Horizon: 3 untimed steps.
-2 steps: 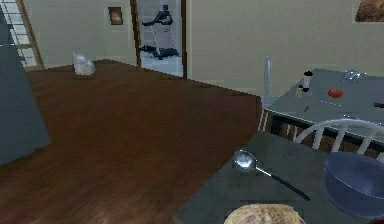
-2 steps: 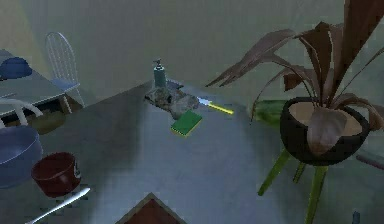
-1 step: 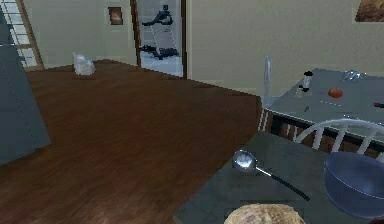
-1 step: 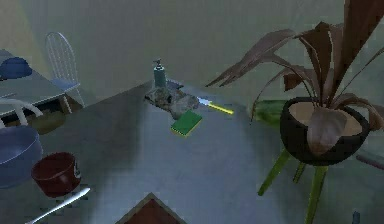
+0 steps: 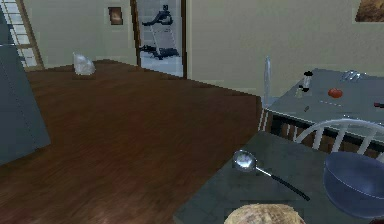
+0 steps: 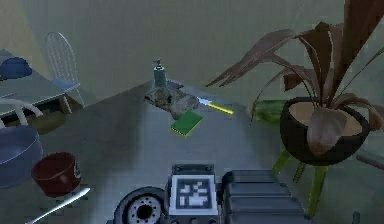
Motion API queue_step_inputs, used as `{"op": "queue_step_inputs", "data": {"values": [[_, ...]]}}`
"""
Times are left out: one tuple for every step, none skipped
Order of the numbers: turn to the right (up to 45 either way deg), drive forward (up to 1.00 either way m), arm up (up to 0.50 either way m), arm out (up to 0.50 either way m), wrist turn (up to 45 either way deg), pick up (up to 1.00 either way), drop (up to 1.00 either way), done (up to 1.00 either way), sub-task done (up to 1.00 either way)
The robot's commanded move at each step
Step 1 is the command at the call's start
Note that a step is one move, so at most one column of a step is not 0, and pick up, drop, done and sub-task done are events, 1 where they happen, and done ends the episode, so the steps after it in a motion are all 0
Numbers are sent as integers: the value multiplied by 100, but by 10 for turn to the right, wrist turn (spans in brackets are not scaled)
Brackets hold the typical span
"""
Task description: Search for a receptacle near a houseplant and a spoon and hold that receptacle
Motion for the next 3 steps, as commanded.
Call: {"op": "queue_step_inputs", "data": {"values": [[0,0,0,42,0,0,0,0,0],[0,0,0,0,450,0,0,0,0],[0,0,0,0,450,0,0,0,0]]}}
